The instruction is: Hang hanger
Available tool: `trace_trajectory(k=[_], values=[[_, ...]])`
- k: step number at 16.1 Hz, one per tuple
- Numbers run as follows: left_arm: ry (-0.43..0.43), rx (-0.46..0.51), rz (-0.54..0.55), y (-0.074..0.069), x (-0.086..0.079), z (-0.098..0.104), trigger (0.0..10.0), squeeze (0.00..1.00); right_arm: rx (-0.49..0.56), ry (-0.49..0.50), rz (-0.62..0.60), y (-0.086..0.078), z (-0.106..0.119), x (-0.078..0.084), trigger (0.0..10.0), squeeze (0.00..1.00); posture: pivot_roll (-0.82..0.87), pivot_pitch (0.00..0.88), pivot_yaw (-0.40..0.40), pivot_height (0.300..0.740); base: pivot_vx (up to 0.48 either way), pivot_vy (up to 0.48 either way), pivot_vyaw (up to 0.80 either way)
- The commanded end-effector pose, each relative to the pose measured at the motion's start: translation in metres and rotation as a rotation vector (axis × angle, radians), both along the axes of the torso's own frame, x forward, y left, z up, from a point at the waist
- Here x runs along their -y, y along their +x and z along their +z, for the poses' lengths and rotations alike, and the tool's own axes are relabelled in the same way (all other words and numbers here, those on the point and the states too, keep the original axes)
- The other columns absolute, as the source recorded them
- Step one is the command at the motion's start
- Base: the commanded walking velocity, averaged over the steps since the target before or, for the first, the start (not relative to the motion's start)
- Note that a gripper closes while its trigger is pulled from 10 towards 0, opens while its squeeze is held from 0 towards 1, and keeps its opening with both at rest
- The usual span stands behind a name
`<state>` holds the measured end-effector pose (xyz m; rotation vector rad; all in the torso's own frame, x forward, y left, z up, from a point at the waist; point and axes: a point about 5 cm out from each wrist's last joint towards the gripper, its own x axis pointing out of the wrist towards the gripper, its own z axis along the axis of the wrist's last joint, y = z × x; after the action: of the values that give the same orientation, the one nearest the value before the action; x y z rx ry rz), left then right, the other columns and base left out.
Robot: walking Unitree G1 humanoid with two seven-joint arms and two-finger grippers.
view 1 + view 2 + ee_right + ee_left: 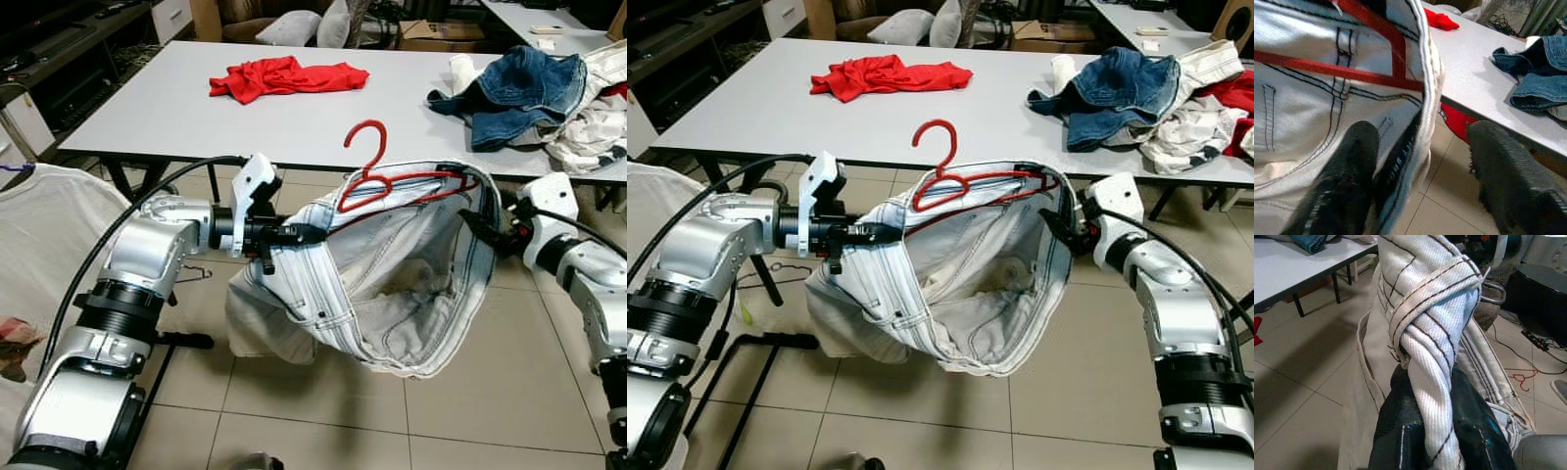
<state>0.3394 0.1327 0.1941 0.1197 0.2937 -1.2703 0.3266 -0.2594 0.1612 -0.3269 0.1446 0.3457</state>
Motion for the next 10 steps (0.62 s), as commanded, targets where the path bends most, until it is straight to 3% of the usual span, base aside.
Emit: trace_trajectory(k=[1,10], values=[[-0.034,0.074,-0.021,0.0005,0.0008,0.0167,0.0,0.0,0.033,0.015,0.021,0.004,0.0068,-0.0037,0.0,0.0,-0.05,0.0,0.029,0.74,0.0,0.0,0.0],[-0.039,0.071,-0.03,0.0011,0.0038,0.0156,0.0,0.0,0.036,0.042,0.039,0.0037,0.0029,-0.0064,0.0,0.0,-0.06,0.0,0.039,0.74,0.0,0.0,0.0]])
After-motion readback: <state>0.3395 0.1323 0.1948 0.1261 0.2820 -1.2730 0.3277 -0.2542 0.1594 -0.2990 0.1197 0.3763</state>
